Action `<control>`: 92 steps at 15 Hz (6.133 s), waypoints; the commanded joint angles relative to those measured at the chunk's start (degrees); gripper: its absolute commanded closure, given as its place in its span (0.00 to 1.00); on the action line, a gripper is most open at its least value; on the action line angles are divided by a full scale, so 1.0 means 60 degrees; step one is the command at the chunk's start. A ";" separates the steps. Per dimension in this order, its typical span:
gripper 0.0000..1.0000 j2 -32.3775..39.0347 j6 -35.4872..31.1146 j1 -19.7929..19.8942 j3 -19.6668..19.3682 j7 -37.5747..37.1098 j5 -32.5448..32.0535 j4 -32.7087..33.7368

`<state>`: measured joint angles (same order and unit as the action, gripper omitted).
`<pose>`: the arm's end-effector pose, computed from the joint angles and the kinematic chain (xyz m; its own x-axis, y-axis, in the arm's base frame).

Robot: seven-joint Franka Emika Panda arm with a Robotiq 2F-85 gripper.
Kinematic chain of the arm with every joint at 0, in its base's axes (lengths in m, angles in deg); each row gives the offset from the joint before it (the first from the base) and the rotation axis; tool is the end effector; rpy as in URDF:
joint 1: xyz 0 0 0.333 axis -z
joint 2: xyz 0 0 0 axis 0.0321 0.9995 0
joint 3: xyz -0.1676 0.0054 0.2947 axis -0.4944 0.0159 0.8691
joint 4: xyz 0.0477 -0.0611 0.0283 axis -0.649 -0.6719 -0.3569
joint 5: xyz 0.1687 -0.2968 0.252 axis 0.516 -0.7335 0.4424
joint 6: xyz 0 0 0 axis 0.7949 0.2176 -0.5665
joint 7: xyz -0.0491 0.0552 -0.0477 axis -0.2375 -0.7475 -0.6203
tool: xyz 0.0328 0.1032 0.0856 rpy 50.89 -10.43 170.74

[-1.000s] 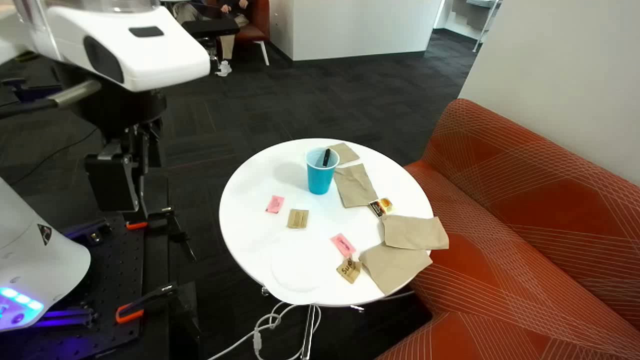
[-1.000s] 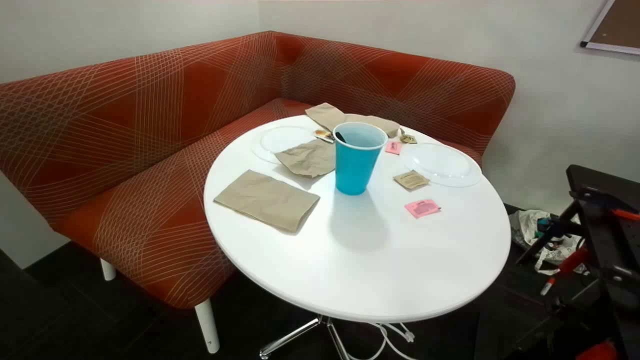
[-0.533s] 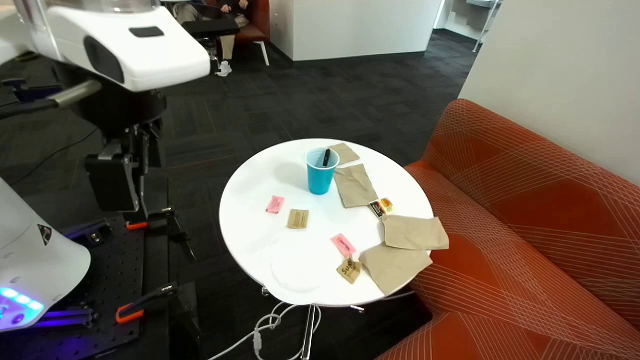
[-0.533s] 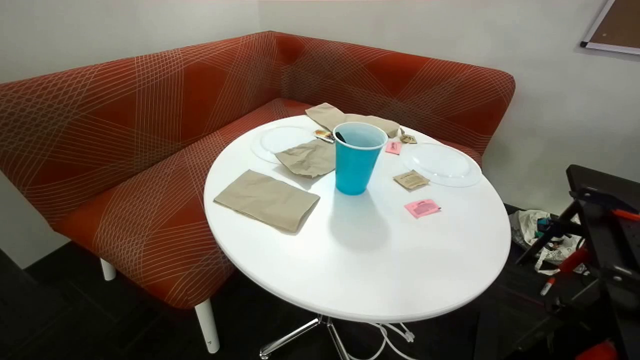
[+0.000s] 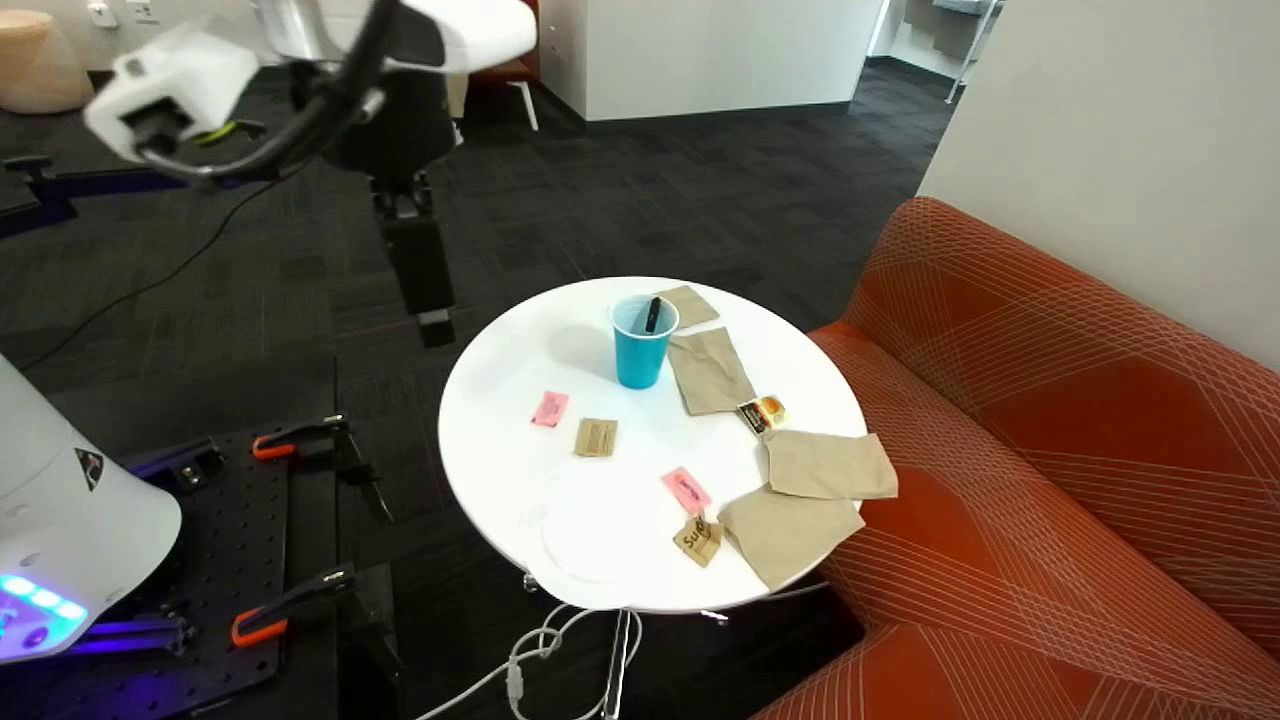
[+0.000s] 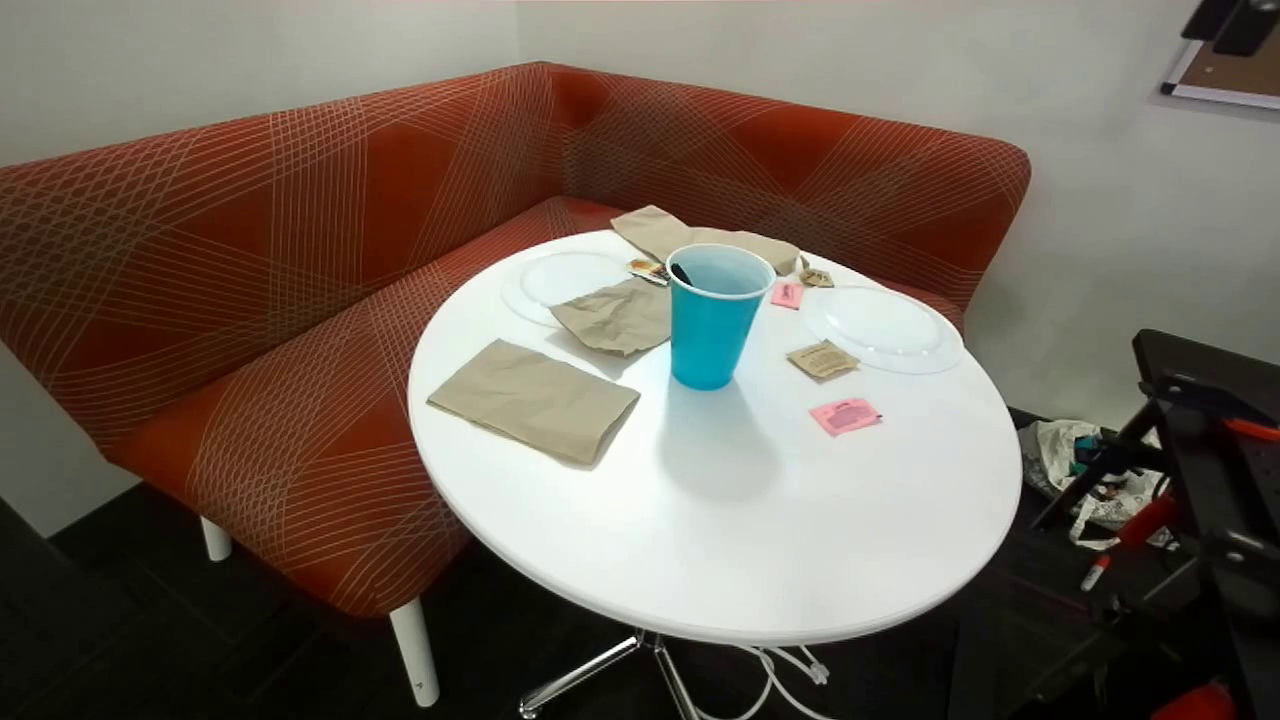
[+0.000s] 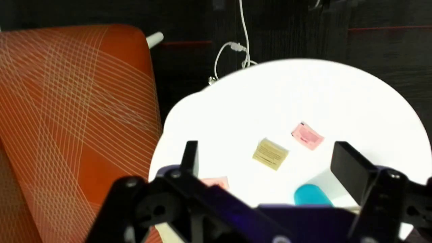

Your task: Take the marker from the blue cup and place it on the table

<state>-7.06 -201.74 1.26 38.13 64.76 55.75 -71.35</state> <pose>0.3571 -0.0746 0.3962 0.9990 0.0241 0.0383 0.0230 -0.9994 0.0274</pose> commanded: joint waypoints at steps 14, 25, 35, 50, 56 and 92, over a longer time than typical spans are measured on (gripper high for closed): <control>0.00 0.5621 -0.6191 -0.1127 0.1132 0.1691 0.1185 0.2039; 0.00 0.6539 -0.7673 -0.1281 0.1514 0.2461 0.2234 0.2459; 0.22 0.7924 -0.7398 -0.1197 0.1924 0.5220 0.3940 0.3581; 0.62 0.9902 -0.7147 0.0508 0.3417 0.5032 0.2691 0.4881; 0.60 1.0221 -0.7238 0.0763 0.3694 0.4996 0.2420 0.5048; 0.96 0.7228 -0.8445 0.0304 0.3916 0.4841 0.1597 0.3323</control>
<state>43.10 -249.93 3.62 61.20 94.87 65.17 -46.52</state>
